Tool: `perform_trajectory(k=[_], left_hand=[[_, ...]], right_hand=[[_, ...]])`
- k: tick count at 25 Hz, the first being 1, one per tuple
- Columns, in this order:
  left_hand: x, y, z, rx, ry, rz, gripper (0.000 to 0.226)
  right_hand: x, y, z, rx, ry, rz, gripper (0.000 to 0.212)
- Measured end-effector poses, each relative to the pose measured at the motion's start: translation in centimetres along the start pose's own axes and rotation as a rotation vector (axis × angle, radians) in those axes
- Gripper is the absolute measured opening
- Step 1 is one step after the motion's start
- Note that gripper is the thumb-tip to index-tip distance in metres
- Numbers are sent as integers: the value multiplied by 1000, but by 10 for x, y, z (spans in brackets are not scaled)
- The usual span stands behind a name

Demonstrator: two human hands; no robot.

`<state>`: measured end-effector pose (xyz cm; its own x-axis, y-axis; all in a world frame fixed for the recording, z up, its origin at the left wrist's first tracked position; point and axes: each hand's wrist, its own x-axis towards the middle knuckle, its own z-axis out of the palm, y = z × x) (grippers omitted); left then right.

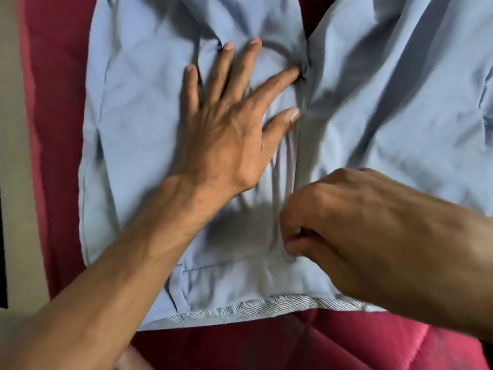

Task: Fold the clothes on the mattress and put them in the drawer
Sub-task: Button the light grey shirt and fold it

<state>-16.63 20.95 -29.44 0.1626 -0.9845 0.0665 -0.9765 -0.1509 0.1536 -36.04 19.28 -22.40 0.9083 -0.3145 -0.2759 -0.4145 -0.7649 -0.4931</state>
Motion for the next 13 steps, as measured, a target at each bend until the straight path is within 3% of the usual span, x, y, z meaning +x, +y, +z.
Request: perform_trajectory(k=[3,8,11,13], left_hand=[[-3,-2,4,7,34,23,56],[1,1,13,35,146,7,53],[-1,2,12,30,148,-8,52],[-11,6,-5,-27,68,6,61]], right_hand=[[0,0,-2,163,-75,124,5],[11,-4,-7,187,-139,223,8],[12,-8,-6,147,-103,235,9],[-3,-20,3,99,-17,201,7]])
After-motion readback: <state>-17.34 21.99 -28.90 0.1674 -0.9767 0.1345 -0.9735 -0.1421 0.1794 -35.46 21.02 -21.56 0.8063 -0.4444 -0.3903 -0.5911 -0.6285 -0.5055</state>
